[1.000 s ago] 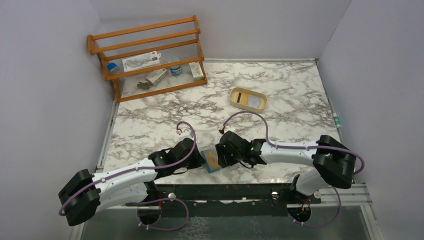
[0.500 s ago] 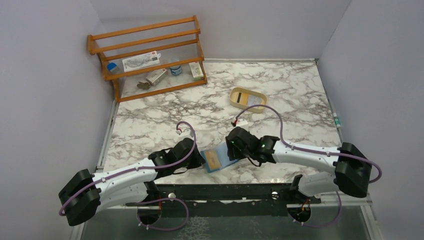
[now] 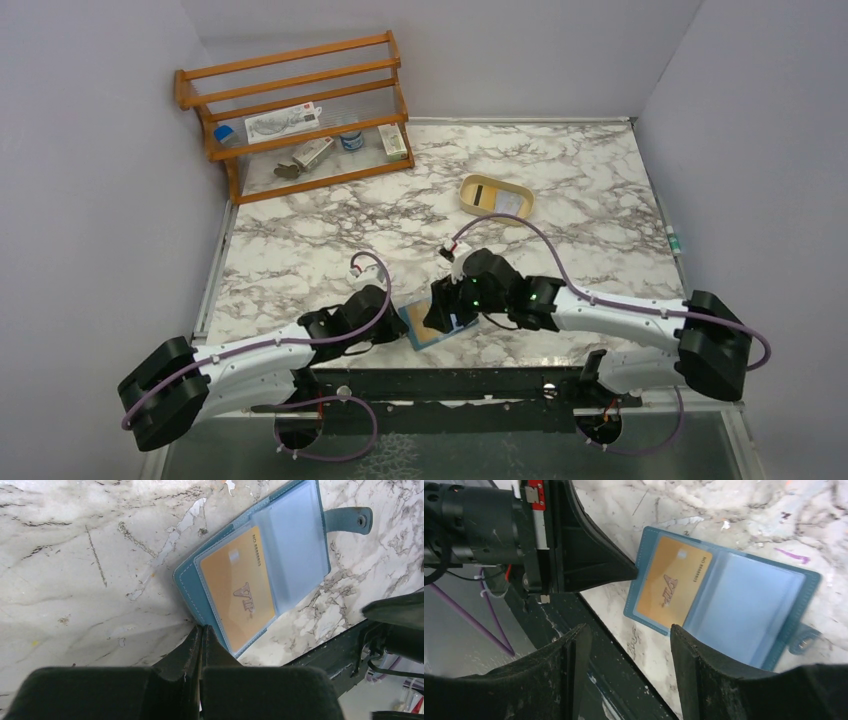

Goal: Take the credit cards out of the card holder

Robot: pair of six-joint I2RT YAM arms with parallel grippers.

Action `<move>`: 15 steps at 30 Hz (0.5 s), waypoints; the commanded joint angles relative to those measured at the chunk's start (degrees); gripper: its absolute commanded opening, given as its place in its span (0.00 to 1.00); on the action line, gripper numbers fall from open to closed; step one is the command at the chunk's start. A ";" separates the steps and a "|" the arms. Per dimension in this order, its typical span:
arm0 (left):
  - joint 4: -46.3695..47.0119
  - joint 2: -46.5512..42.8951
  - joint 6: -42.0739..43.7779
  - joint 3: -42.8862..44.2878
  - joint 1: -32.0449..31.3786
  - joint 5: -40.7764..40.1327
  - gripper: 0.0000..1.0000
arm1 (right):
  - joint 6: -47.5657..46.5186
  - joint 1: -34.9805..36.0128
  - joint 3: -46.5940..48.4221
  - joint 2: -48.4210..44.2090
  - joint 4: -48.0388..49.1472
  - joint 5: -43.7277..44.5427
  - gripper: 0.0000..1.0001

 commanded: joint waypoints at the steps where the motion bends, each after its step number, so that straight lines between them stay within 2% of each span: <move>1: 4.92 -0.80 1.29 -2.08 0.25 -0.04 0.00 | -0.57 -0.29 -2.27 5.60 9.61 -8.00 0.65; 5: 8.60 -0.38 2.62 -3.27 0.25 -0.74 0.00 | 1.68 -2.89 -5.21 7.67 16.13 -11.28 0.65; 15: 12.57 5.00 3.38 -3.31 0.25 -0.64 0.00 | 0.25 -5.45 -3.56 15.99 17.84 -9.96 0.65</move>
